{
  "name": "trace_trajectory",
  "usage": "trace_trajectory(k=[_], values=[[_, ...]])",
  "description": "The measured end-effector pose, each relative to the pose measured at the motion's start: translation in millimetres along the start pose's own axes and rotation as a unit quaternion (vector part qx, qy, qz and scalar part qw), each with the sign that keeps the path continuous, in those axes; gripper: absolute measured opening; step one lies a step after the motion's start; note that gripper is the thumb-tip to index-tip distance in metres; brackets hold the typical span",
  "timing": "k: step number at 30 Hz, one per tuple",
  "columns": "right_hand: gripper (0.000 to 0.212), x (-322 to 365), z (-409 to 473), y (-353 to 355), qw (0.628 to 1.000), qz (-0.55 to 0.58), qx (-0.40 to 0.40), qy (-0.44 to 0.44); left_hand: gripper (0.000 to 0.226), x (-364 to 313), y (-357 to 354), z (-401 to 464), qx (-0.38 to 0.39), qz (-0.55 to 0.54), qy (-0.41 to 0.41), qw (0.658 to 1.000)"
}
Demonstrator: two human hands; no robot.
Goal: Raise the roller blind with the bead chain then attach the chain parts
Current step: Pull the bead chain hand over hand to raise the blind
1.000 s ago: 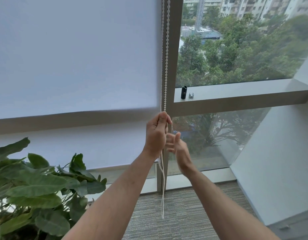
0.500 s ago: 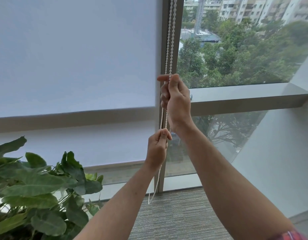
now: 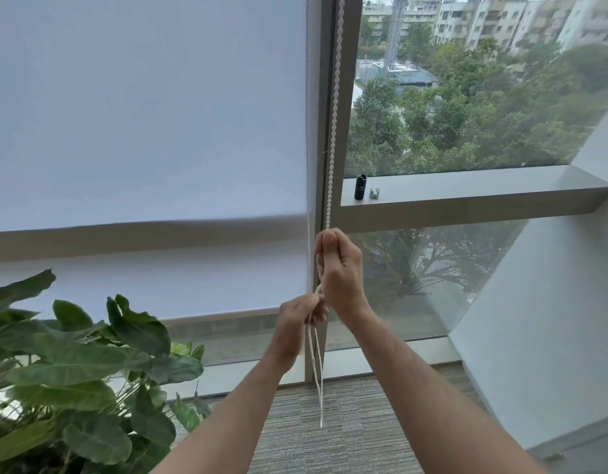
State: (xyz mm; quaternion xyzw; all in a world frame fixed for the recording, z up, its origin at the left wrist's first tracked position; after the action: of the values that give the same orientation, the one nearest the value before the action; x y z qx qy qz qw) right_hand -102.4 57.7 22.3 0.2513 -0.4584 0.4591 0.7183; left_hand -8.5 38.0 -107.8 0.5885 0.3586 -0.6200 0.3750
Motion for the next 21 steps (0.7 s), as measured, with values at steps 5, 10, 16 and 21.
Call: trace_trajectory(k=[5, 10, 16, 21], values=[[0.035, -34, -23, 6, 0.999, -0.018, 0.004, -0.028, 0.034, -22, 21, 14, -0.047, -0.039, -0.007, 0.998], [0.040, -57, -38, 9, 0.997, -0.046, 0.012, -0.054, 0.033, -79, 23, 26, -0.078, -0.069, -0.058, 0.993], [0.042, -65, -46, 4, 0.996, -0.038, 0.026, -0.074, 0.037, -155, -17, 26, 0.015, -0.111, -0.159, 0.981], [0.042, -65, -56, -2, 0.995, -0.008, 0.052, -0.089, 0.044, -160, -23, 22, -0.025, -0.170, -0.151, 0.973]])
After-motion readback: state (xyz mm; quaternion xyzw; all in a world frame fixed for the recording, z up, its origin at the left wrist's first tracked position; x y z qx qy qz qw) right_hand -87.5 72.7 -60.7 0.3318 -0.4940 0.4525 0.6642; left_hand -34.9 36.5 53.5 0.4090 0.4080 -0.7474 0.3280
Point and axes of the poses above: each hand's wrist, its own z-axis towards the middle knuckle, its own y-axis out of the back of the hand, x = y × z, the point moved 10 cm from there along z, towards the middle knuckle, and after that the axes turned 1 degree about y, right-handed, at the moved point
